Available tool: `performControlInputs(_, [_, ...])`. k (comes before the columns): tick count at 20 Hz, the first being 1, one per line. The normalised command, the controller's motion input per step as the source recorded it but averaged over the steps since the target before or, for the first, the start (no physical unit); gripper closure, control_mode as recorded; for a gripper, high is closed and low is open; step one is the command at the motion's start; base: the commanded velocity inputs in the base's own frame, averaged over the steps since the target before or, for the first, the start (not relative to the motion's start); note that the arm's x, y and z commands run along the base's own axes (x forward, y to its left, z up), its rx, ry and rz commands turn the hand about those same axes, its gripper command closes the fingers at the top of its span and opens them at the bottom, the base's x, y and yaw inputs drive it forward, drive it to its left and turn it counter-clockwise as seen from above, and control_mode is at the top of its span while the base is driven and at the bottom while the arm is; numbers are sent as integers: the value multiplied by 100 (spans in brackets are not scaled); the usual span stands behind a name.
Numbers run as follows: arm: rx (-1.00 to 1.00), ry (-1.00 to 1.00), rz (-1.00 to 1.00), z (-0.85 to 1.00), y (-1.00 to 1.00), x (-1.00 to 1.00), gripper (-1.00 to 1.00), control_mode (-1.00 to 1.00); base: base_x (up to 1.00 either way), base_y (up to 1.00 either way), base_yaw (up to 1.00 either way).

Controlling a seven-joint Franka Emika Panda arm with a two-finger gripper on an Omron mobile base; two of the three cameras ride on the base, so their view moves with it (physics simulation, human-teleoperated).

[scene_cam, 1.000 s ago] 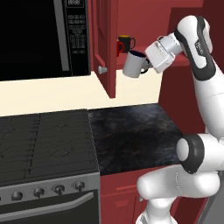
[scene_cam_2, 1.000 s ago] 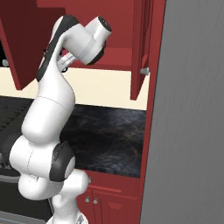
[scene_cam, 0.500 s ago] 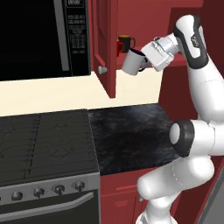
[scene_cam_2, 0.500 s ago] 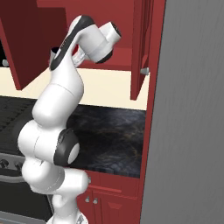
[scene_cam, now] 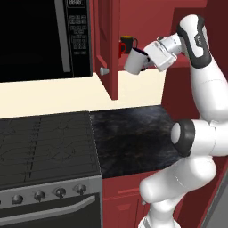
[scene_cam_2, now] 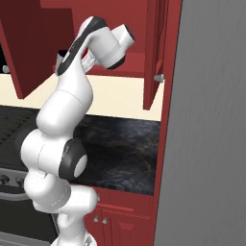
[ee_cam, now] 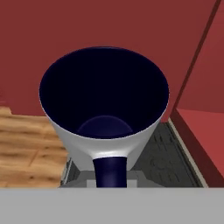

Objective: Pick the mug on the counter and place it in the cabinet with the handle facing the right, like the mugs already inside.

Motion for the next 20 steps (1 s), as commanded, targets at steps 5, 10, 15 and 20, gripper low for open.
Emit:
performControlInputs(5, [4,-2,0,-2,0,17,100,-100,0,0,0])
performControlInputs(10, [11,-3,0,1,1,23,100,-100,0,0,0])
performControlInputs(15, [6,0,0,2,0,19,100,-100,0,0,0])
performControlInputs(20, [0,7,0,6,0,29,100,-100,0,0,0])
